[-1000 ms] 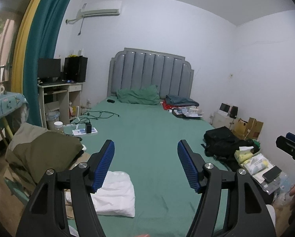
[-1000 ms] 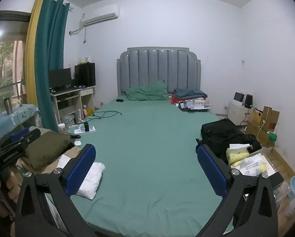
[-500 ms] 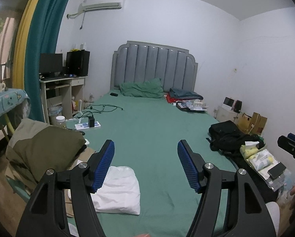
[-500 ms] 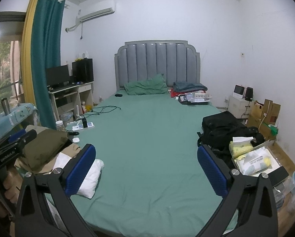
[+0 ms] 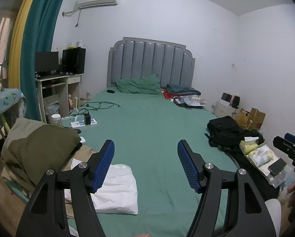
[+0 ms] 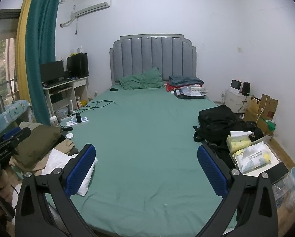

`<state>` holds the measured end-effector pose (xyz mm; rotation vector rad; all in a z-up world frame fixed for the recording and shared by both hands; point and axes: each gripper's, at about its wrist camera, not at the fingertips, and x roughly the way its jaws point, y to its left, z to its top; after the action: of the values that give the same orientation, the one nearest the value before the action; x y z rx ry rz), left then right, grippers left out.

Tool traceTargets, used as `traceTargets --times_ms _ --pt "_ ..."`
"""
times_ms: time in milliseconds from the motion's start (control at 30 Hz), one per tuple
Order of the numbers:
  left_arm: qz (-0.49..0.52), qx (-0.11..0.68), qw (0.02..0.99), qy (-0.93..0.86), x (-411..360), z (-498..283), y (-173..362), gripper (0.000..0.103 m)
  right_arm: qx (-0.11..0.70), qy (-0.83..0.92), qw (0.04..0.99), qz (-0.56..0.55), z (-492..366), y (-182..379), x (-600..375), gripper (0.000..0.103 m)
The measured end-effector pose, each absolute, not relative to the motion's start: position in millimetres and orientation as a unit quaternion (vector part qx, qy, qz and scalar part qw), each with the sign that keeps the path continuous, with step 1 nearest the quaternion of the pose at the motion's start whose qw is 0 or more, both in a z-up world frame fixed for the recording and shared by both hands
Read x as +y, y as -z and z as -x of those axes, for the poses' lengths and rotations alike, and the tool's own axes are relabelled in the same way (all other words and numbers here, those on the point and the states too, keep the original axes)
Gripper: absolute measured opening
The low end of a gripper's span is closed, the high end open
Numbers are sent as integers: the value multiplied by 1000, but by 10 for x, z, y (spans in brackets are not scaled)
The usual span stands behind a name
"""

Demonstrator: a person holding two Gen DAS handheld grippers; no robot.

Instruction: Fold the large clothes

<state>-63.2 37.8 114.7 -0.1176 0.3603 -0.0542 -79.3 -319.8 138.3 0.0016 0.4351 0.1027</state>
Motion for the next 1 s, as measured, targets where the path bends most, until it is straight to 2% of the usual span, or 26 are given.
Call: traceTargets --times_ms 1000 --pt "59 181 981 28 356 631 -1131 70 214 -49 976 -1 800 -1371 -3204 102"
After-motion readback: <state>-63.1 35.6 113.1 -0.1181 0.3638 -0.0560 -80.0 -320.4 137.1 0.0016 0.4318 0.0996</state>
